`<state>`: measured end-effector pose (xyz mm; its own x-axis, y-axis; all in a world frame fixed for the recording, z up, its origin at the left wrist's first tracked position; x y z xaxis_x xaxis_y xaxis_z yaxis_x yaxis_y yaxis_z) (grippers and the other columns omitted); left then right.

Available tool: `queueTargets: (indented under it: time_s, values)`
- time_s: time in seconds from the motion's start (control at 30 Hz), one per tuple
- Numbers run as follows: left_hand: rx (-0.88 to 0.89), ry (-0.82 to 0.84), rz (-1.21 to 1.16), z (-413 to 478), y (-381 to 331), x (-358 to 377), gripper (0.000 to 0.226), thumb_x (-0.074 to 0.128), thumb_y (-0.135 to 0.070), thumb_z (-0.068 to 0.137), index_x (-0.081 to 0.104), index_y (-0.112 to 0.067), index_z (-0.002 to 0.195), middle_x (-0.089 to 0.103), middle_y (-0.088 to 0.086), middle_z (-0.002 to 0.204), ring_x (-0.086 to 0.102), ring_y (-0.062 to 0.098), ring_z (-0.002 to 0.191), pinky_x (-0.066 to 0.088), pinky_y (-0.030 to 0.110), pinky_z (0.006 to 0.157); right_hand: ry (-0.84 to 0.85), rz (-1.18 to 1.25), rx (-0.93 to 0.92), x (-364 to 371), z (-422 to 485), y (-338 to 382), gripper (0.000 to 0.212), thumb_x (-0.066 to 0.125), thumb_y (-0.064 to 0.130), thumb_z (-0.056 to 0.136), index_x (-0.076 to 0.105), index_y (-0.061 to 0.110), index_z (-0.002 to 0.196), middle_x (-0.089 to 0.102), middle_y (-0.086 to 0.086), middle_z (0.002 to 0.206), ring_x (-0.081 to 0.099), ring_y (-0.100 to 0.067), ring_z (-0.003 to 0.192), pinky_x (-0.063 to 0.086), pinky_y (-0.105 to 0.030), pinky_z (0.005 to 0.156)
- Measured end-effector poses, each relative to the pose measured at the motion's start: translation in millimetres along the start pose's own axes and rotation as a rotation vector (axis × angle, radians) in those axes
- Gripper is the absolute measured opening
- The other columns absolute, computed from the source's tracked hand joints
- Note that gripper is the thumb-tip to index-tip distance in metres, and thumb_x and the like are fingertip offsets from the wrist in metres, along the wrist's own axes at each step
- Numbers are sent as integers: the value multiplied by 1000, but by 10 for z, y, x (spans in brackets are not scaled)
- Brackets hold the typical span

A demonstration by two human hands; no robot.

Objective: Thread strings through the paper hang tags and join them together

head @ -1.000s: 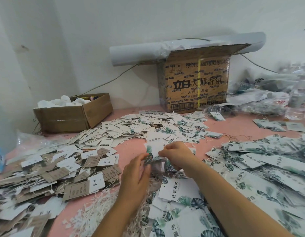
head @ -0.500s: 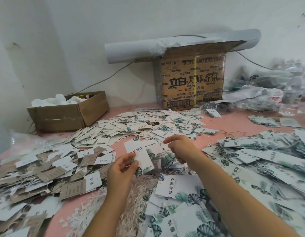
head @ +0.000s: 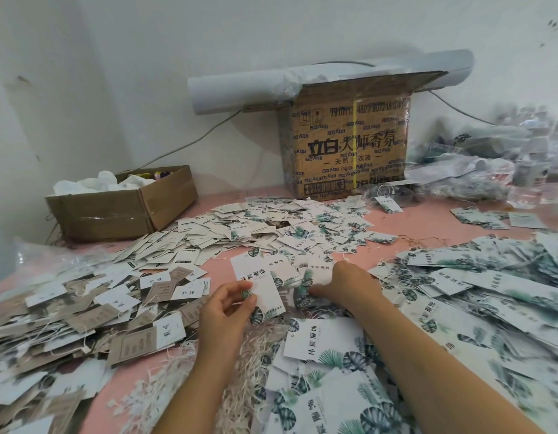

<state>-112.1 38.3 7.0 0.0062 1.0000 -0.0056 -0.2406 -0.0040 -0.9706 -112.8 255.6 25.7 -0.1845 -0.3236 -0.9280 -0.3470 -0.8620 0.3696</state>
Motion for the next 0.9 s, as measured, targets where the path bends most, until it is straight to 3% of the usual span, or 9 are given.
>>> queueTargets:
  time_s: [0.17,0.27,0.33,0.47,0.6,0.67,0.73,0.8,0.9]
  values:
    - [-3,6,-1,1,10,0,21,67,-3,82,67,-23,89,70,-6,87,64,2,73,47,10,54,-37,33,14,12,13,0,53,50,64,83,53,12,80,56,2,70,52,-15,63,34,-24,49]
    - [4,12,0,2,6,2,21,67,-2,81,67,-23,88,70,-6,84,64,2,72,47,10,54,-51,22,-37,29,26,19,59,44,59,89,43,17,131,61,-3,117,58,-23,99,44,-30,70]
    - [6,16,0,1,6,4,22,68,-2,81,67,-23,87,70,-6,82,64,2,71,48,10,55,-32,-19,-100,56,24,47,57,44,56,90,36,26,138,54,-1,131,54,-23,113,45,-33,82]
    - [11,15,6,2,12,9,22,68,-3,81,67,-24,87,70,-7,82,64,-1,70,48,12,55,38,-49,-92,97,35,52,58,49,63,83,54,22,123,62,-1,116,58,-20,101,42,-28,75]
    - [13,16,13,-1,15,7,22,68,-3,80,67,-24,87,69,-7,81,64,-2,69,49,15,55,59,-8,-75,109,56,63,53,57,61,80,58,16,109,65,-1,100,60,-19,88,49,-28,74]
    - [15,15,15,-2,16,2,22,68,-4,80,67,-24,87,69,-6,84,65,1,72,50,16,55,32,-9,-85,121,71,84,38,60,53,81,54,16,83,58,2,75,55,-19,74,44,-26,63]
    - [17,13,23,-2,15,3,21,68,-4,81,67,-24,88,69,-5,86,65,4,76,50,17,57,-1,-15,-84,118,66,112,40,61,46,81,40,17,65,44,4,61,46,-18,63,37,-25,57]
    - [18,13,23,-3,10,6,22,68,-3,81,66,-24,87,68,-5,86,64,4,78,50,17,57,-25,-20,-90,117,66,128,42,62,43,81,35,18,61,40,4,59,41,-16,57,36,-24,55]
    - [21,16,22,-6,3,12,22,68,-3,81,66,-24,87,68,-4,86,64,4,78,50,14,56,-64,8,-94,119,65,120,38,58,44,85,44,15,65,47,2,63,47,-18,60,48,-28,64]
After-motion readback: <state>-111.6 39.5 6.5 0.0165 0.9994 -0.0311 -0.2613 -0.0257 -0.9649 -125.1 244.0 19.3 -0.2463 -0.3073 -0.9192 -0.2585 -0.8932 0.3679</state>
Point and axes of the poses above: each hand's wrist, its own z-axis towards the middle knuckle, its own x-axis out of the palm, y = z × x, the point moved 4 cm from there along z, towards the middle knuckle
